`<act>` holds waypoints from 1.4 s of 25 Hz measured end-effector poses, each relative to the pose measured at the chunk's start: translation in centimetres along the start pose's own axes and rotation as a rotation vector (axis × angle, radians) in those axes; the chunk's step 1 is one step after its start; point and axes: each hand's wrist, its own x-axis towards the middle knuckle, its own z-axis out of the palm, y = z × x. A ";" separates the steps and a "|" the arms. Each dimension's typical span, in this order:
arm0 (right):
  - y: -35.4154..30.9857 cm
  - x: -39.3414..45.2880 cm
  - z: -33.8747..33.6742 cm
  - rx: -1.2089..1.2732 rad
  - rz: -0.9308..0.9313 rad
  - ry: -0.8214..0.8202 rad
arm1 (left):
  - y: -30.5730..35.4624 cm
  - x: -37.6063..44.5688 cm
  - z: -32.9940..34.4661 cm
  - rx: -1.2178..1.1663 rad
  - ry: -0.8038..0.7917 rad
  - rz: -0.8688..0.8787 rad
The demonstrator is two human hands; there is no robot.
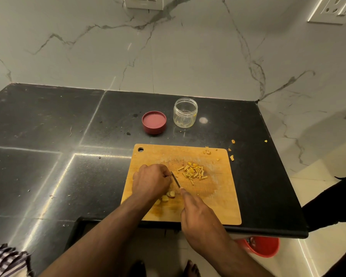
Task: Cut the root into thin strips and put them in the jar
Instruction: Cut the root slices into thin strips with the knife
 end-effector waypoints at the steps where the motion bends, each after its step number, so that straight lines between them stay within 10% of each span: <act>1: 0.0 -0.1 0.0 -0.003 -0.001 -0.004 | -0.1 0.1 0.0 -0.004 0.001 -0.004; 35: -0.3 -0.8 0.0 0.020 0.004 0.021 | -0.4 -0.3 -0.1 -0.012 0.048 -0.022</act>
